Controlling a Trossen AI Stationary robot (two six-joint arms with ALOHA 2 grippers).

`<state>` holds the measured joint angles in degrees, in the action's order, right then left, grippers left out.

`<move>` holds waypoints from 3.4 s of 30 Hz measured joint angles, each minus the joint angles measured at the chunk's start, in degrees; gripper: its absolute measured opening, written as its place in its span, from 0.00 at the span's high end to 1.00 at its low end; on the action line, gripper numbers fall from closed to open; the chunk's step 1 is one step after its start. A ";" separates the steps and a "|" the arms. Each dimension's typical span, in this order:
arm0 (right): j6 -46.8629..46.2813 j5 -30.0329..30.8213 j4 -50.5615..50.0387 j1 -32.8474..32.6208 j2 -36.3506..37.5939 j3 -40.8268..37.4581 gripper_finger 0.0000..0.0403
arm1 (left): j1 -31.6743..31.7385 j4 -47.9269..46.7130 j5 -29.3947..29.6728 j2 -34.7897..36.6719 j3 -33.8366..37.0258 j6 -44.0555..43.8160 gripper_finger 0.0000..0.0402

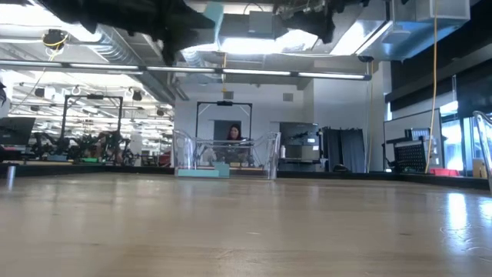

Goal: Sort & place blocks by color
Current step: Put the blue block into the top center transparent bin, then return to Home Position

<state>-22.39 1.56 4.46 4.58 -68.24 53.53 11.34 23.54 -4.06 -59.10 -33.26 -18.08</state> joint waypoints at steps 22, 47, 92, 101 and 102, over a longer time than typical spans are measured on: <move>3.29 -0.13 8.22 0.09 -5.38 -0.11 0.06 | -0.16 16.87 -1.51 -6.15 -0.28 -4.40 0.70; -1.06 -6.18 28.87 2.34 -9.18 -2.42 0.06 | 2.70 12.08 -9.00 -12.36 -11.10 -0.72 0.70; 5.27 -3.21 12.95 9.66 3.20 -2.47 0.06 | 22.66 -67.34 -0.52 -62.76 -65.40 4.25 0.43; 8.05 -7.49 13.19 9.66 3.40 -2.47 0.06 | 20.85 -76.79 0.61 -55.87 -73.85 3.36 0.17; 8.01 -8.09 13.12 9.66 3.49 -2.47 0.06 | 19.70 -74.67 1.79 -53.05 -72.65 3.42 0.18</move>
<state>-14.38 -6.53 17.58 14.24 -64.75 51.07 31.04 -51.12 -2.27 -112.16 -105.91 -14.66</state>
